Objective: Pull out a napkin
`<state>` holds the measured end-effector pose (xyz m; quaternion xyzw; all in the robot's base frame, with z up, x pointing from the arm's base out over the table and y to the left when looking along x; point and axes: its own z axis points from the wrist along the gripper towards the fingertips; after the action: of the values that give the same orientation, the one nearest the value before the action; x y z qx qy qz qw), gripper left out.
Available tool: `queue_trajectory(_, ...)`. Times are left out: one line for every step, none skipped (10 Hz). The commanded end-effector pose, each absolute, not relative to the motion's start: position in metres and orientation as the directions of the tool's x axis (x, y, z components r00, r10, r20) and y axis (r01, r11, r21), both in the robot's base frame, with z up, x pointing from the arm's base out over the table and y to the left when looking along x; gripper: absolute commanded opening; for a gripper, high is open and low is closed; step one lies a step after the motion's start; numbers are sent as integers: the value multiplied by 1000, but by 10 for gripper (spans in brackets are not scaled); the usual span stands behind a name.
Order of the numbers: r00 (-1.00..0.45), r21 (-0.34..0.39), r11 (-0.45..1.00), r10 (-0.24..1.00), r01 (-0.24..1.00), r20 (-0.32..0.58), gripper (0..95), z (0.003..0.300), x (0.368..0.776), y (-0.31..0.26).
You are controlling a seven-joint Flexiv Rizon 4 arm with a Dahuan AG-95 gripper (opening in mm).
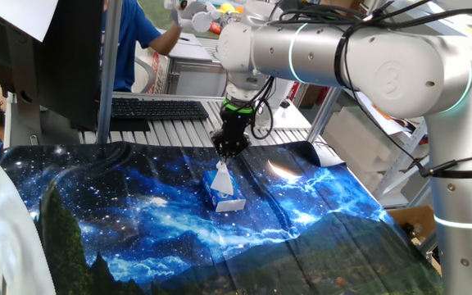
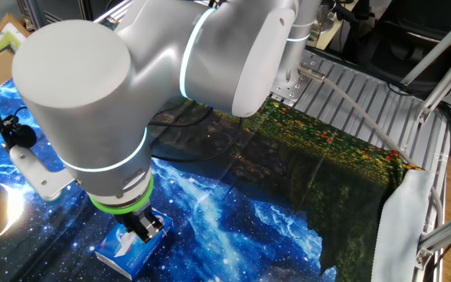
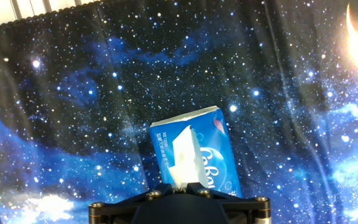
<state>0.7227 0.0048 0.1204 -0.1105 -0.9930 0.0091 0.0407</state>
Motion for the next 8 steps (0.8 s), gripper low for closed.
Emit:
queue_trajectory(-971,-27,976,220,218,91,0,120,723,5)
queue_trajectory(-971,-29,975,221,220,90,0,120,723,5)
queue_trajectory(-971,-34,975,223,221,88,0,120,723,5)
queue_trajectory(-971,-34,975,223,220,92,0,120,723,5)
queue_trajectory(-970,-33,975,222,220,94,0,120,723,5)
queue_trajectory(-971,-33,975,222,220,94,0,120,723,5)
queue_trajectory(-970,-33,975,223,221,93,0,120,723,5)
queue_trajectory(-970,-34,974,225,223,93,0,120,723,5)
